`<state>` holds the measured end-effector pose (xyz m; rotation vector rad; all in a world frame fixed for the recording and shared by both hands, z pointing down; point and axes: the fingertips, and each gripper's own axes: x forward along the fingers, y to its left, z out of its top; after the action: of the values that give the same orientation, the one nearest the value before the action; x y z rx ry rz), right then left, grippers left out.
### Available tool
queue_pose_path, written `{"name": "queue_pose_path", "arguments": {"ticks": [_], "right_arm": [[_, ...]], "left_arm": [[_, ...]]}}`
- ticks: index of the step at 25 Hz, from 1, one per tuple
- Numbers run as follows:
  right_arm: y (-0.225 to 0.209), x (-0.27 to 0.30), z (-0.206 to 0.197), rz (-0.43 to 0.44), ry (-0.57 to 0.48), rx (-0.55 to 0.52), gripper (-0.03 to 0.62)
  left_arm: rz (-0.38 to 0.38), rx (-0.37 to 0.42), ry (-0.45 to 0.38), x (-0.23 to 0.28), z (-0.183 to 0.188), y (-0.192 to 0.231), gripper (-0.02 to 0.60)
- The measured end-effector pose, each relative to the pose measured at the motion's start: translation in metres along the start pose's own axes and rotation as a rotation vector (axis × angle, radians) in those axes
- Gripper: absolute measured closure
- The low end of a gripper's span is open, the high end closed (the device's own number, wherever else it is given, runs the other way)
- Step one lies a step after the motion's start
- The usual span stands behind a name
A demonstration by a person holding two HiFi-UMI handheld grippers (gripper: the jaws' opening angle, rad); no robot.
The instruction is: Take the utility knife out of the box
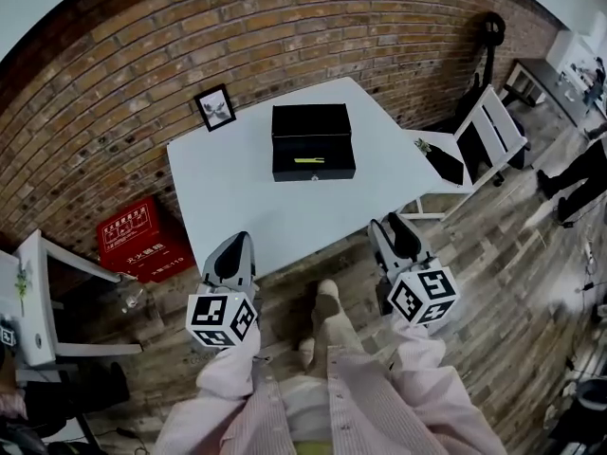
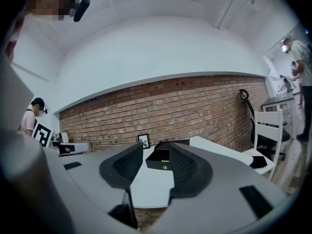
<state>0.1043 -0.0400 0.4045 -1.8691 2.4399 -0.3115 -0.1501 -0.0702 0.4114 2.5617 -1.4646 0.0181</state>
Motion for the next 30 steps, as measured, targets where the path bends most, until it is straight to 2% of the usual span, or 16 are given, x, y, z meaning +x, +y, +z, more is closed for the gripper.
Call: {"name": "queue_pose_path", "arguments": {"ticks": [15,30], "right_arm": [[-0.046,0.140,0.000,0.115,0.100,0.001,0.436],[-0.072,0.239,-0.027,0.275,0.264,-0.051,0.436]], "left_arm": [[0.071,-0.061,0.068,0.120,-0.006,0.041,0.589],[0.125,-0.123,0.161,0.206,-0.033,0.061,0.589]]}}
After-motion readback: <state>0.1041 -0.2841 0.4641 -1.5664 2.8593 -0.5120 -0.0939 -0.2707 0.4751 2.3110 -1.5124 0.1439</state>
